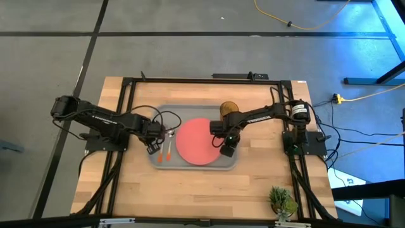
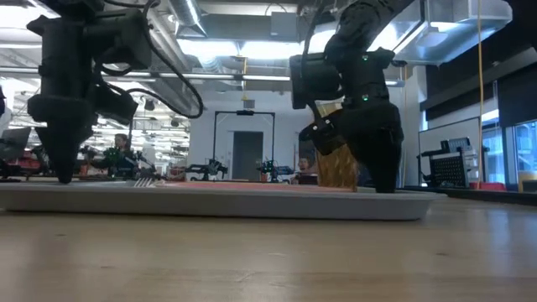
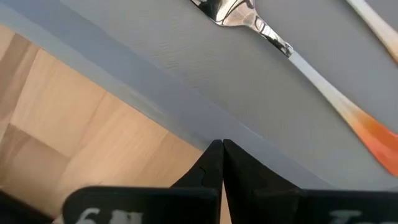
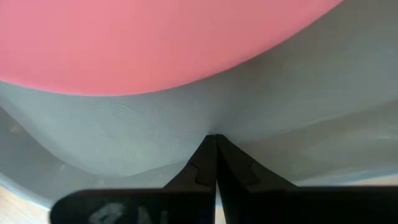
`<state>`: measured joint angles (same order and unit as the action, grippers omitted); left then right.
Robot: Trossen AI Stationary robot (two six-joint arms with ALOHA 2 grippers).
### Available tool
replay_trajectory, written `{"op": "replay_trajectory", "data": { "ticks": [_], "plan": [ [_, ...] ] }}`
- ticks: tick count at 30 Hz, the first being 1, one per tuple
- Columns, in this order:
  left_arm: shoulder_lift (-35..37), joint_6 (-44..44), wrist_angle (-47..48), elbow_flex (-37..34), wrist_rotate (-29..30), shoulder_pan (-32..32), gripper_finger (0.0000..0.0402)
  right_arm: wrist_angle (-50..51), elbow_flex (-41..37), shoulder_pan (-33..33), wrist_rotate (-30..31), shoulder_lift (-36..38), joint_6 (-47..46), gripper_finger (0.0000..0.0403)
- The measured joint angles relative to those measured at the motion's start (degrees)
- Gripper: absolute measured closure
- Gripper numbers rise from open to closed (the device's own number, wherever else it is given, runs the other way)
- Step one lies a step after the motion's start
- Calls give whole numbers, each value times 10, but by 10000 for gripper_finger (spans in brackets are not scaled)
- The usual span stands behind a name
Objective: Pick and place plate/cup/fork/spoon on tray
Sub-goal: Move the tray serving tray to the center of the table, then return to Home Position
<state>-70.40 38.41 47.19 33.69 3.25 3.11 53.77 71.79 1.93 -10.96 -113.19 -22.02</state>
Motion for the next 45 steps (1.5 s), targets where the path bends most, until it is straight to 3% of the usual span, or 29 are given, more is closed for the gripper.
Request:
{"op": "replay_trajectory", "data": {
  "ticks": [15, 23, 31, 38, 45],
  "plan": [
    [0, 0, -48, 0, -16, 0, 402, 37, -1, -4, 15, 5, -2, 398],
    [50, -15, -30, 16, 0, 1, 401, 36, 3, -6, 36, 52, -18, 398],
    [99, -54, 54, 104, 56, 7, 402, 34, 4, -9, 74, 146, -19, 398],
    [139, -86, 62, 179, 70, 25, 401, 34, 5, -18, 95, 257, -52, 398],
    [169, -110, 65, 233, 126, 49, 401, 39, 5, -48, 115, 359, -76, 398]
  ]
}}
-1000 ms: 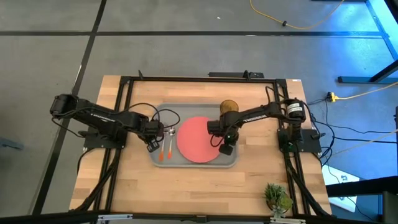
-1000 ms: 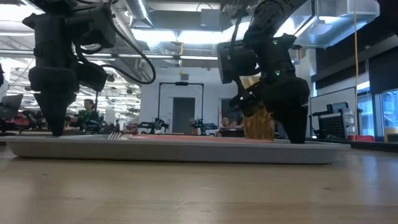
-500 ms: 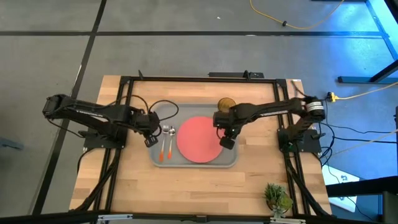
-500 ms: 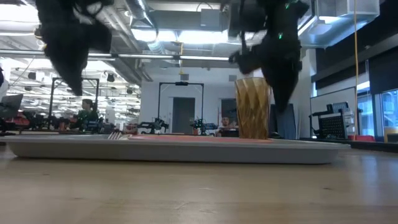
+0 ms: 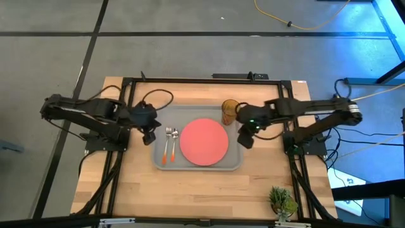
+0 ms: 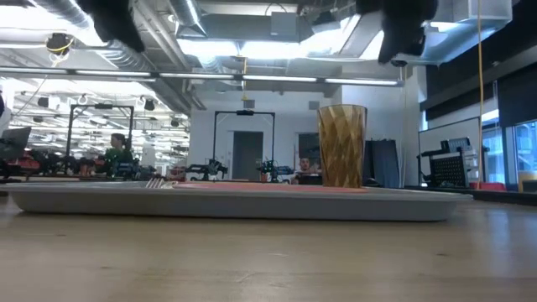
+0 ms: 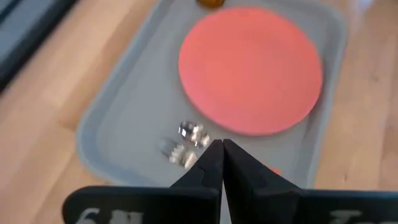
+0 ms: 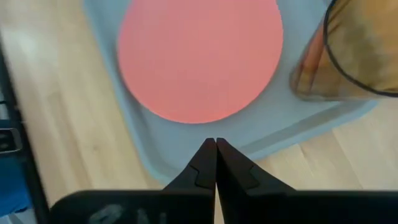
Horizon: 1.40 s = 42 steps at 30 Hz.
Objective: Pick and place plate/cup/fork/spoon on tray
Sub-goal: Return to Home Position
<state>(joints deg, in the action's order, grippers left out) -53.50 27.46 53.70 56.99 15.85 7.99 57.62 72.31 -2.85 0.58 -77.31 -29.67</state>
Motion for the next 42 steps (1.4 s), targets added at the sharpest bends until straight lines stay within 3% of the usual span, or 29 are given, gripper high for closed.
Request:
{"op": "replay_trajectory", "data": {
  "ticks": [10, 18, 23, 34, 39, 42],
  "plan": [
    [55, -73, -3, 95, 7, 11, 401, -23, 0, -20, 55, 142, 104, 398],
    [177, -101, -3, 106, 30, 11, 401, -86, -4, -20, 79, 292, 191, 398],
    [271, -105, -10, 68, 37, 11, 402, -120, -51, -20, 71, 380, 202, 398],
    [464, -101, -86, -64, 59, 11, 402, -253, -249, -20, 68, 577, 163, 398],
    [533, -115, -115, -110, 60, 11, 401, -308, -328, -20, 66, 646, 148, 398],
    [531, -120, -126, -124, 65, 10, 401, -341, -374, -19, 57, 684, 147, 398]
  ]
}}
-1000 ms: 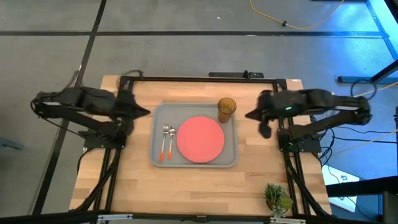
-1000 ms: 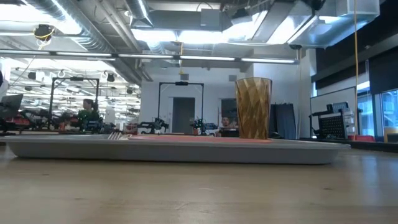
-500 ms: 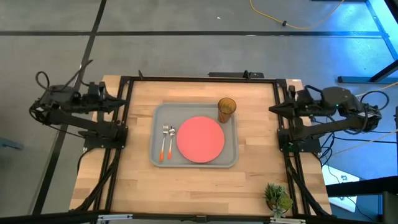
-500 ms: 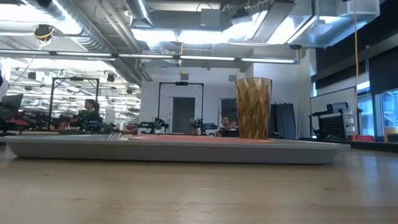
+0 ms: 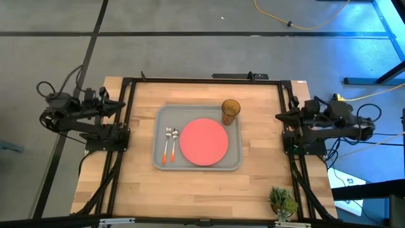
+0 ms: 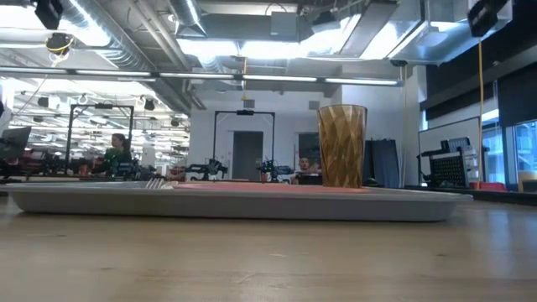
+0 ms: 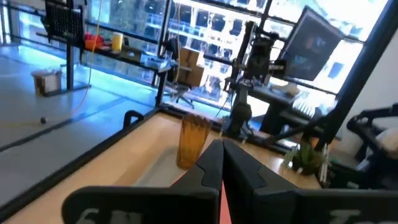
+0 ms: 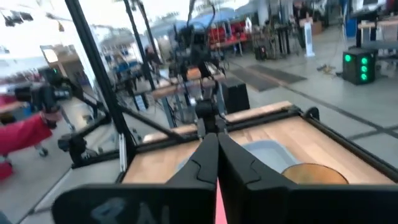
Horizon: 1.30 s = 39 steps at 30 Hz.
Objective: Pick and place plate/cup/fork/spoon on tray
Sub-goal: Return to Home Position
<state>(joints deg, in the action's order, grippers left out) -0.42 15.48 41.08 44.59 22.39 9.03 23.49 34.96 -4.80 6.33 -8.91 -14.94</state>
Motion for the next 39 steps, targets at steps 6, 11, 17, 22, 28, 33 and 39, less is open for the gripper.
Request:
{"op": "replay_trajectory", "data": {
  "ticks": [6, 11, 17, 22, 28, 33, 39],
  "plan": [
    [1, -22, -62, -48, -23, 0, 402, -122, -94, 0, 1, 58, 28, 398],
    [1, -37, -158, -113, -26, 0, 401, -188, -161, 0, -2, 74, 34, 398],
    [1, -40, -244, -205, -46, 0, 401, -285, -222, 0, -28, 89, 50, 398],
    [1, -39, -327, -283, -56, 0, 401, -316, -264, 0, -30, 88, 36, 398],
    [1, -31, -443, -371, -63, 0, 402, -423, -334, 0, -35, 88, 16, 398],
    [1, -12, -540, -437, -91, 0, 402, -424, -345, 0, -35, 86, 11, 398],
    [1, -11, -531, -441, -102, 0, 401, -391, -344, 0, -49, 87, 34, 398]
  ]
}}
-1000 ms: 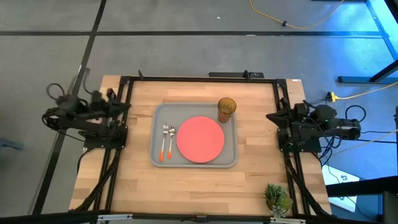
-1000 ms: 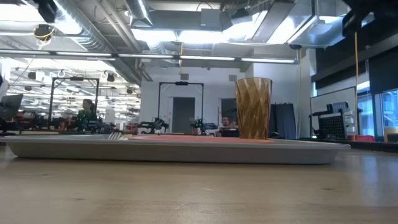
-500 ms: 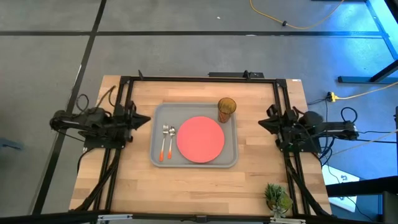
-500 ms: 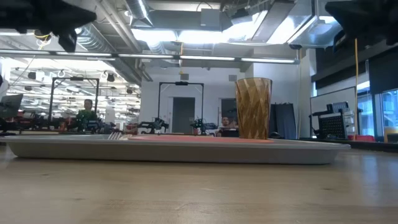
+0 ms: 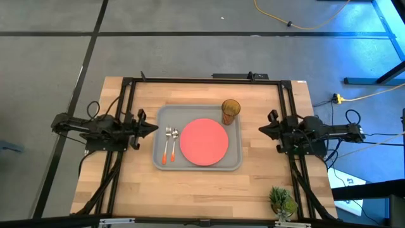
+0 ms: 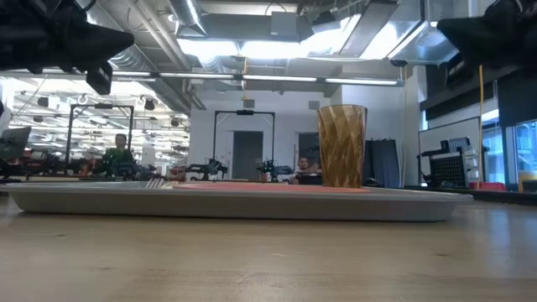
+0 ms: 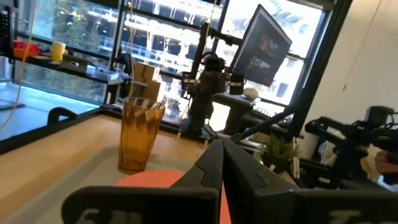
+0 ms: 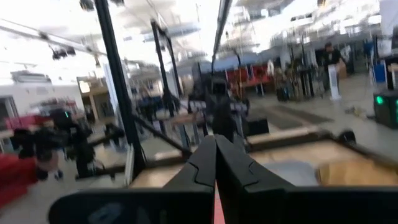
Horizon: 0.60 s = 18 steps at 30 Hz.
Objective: Pick and place plate/cup/fork/spoon on tray
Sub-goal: Return to Home Position
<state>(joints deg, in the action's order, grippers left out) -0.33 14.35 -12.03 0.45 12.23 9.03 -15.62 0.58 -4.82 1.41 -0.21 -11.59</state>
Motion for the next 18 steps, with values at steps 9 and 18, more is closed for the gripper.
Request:
{"op": "replay_trajectory", "data": {
  "ticks": [9, 18],
  "plan": [
    [0, -29, 97, 0, -13, 0, 402, 135, 0, 0, 0, 0, 3, 398],
    [-1, -80, 99, 0, -29, 0, 402, 144, 0, 0, -1, -7, 101, 391]
  ]
}}
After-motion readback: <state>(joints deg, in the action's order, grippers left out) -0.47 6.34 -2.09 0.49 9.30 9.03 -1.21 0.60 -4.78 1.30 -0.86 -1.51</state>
